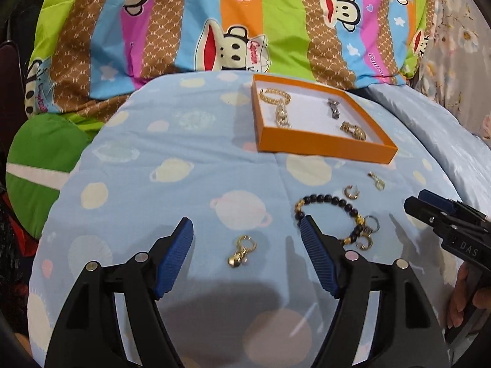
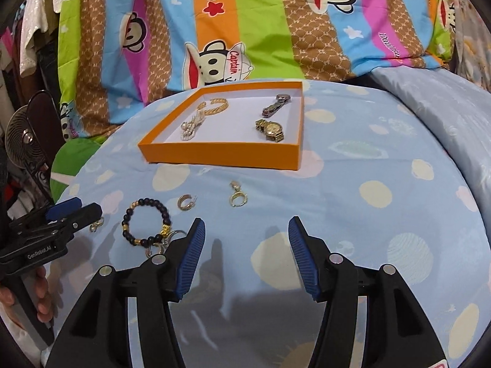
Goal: Organize jewelry
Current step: 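Grasp the black bead bracelet with the left tool while the right tool grasps a gold earring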
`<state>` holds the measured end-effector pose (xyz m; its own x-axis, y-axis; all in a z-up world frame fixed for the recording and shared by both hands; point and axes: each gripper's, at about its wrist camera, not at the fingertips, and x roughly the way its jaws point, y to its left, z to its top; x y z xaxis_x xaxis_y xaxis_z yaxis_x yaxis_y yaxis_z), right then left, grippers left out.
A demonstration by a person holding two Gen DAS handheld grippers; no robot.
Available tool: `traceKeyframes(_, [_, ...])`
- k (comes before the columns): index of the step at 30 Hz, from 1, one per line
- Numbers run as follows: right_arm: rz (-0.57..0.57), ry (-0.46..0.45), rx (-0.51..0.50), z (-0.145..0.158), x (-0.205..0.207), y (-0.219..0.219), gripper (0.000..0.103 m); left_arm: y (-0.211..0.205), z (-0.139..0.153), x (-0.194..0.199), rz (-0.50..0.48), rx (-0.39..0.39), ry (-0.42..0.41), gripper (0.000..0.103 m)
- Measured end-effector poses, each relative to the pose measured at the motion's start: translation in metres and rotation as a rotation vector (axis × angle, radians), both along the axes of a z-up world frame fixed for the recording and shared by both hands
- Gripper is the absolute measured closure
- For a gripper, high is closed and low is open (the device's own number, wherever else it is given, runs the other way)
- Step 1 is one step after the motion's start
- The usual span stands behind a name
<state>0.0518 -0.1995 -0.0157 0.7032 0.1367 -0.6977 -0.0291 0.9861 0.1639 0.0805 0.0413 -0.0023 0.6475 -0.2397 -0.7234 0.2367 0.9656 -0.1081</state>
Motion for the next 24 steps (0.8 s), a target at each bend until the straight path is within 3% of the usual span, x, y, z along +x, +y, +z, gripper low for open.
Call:
traceKeyframes(10, [-0.023, 0.023, 0.019, -0.003, 0.006, -0.005, 0.047, -0.018, 0.002, 0.002, -0.071, -0.024, 0.013, 0.033])
traceKeyframes(18, [-0.009, 0.024, -0.037, 0.006, 0.019, 0.001, 0.047, -0.060, -0.015, 0.037, -0.115, 0.066, 0.092, 0.035])
traceKeyframes(21, [0.036, 0.041, -0.055, 0.006, 0.033, 0.010, 0.047, -0.062, -0.014, 0.037, -0.122, 0.078, 0.072, 0.049])
traceKeyframes(24, [0.051, 0.050, -0.075, 0.002, 0.046, 0.017, 0.048, -0.061, -0.013, 0.036, -0.141, 0.058, 0.067, 0.075])
